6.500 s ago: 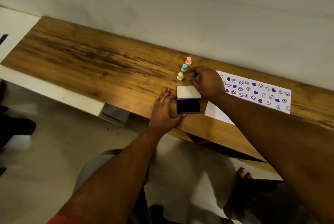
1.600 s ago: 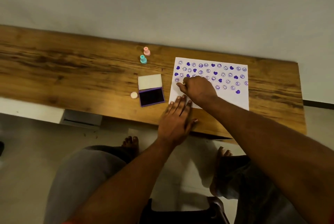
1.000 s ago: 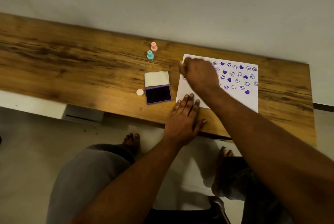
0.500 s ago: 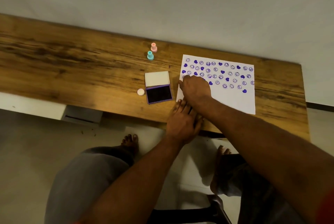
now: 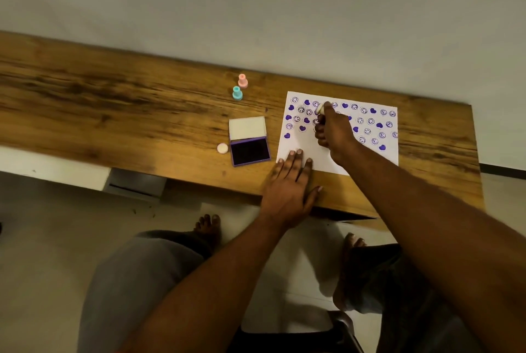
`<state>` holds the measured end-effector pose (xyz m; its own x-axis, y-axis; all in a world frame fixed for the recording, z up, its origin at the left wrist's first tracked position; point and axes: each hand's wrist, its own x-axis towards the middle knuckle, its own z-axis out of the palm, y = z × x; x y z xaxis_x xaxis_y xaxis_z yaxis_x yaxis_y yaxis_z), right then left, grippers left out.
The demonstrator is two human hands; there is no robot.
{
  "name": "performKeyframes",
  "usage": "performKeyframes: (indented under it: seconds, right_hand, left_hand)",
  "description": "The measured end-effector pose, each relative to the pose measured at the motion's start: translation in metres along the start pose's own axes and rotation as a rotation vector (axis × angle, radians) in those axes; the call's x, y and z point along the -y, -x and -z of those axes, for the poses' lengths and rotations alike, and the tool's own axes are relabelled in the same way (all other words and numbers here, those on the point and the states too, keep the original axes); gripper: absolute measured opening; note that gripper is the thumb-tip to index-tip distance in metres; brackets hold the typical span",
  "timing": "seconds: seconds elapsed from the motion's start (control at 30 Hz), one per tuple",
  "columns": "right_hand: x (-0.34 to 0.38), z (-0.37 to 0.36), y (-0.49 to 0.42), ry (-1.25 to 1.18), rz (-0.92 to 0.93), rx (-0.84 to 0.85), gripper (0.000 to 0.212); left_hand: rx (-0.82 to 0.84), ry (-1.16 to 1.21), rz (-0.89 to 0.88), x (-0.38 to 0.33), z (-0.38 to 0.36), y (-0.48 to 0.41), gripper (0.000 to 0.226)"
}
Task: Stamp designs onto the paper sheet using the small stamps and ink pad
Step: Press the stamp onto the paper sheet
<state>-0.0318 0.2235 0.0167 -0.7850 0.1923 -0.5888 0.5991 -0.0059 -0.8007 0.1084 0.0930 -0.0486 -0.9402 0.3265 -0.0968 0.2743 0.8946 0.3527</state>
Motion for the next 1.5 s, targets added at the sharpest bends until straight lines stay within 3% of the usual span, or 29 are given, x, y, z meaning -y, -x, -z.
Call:
performKeyframes:
  seconds: [0.13, 0.27, 0.4, 0.47, 0.6, 0.8, 1.5]
  right_hand:
    - [-0.002, -0.002, 0.003, 0.310, 0.262, -0.033, 0.048]
    - [0.002, -0.016, 0.014, 0.658, 0.547, 0.008, 0.036]
    - [0.004, -0.049, 0.035, 0.794, 0.731, 0.119, 0.037]
    - [0.002, -0.067, 0.044, 0.782, 0.760, 0.176, 0.034]
    - [-0.002, -0.105, 0.060, 0.823, 0.816, 0.219, 0.030]
    - [-0.008, -0.142, 0.064, 1.038, 0.893, 0.244, 0.036]
    - [-0.014, -0.162, 0.062, 1.177, 0.874, 0.227, 0.029]
  left_hand:
    - [-0.023, -0.019, -0.024, -0.004, 0.015, 0.002, 0.076]
    - [-0.130, 0.019, -0.002, 0.018, 0.048, 0.006, 0.069]
    - [-0.487, 0.071, 0.325, 0.081, 0.096, 0.011, 0.052]
    - [-0.576, 0.126, 0.474, 0.120, 0.109, 0.017, 0.047]
    - [-0.489, 0.276, 0.625, 0.152, 0.100, 0.031, 0.055]
    - [-0.367, 0.218, 0.688, 0.145, 0.089, 0.031, 0.052]
    - [-0.380, 0.232, 0.674, 0.149, 0.085, 0.029, 0.043]
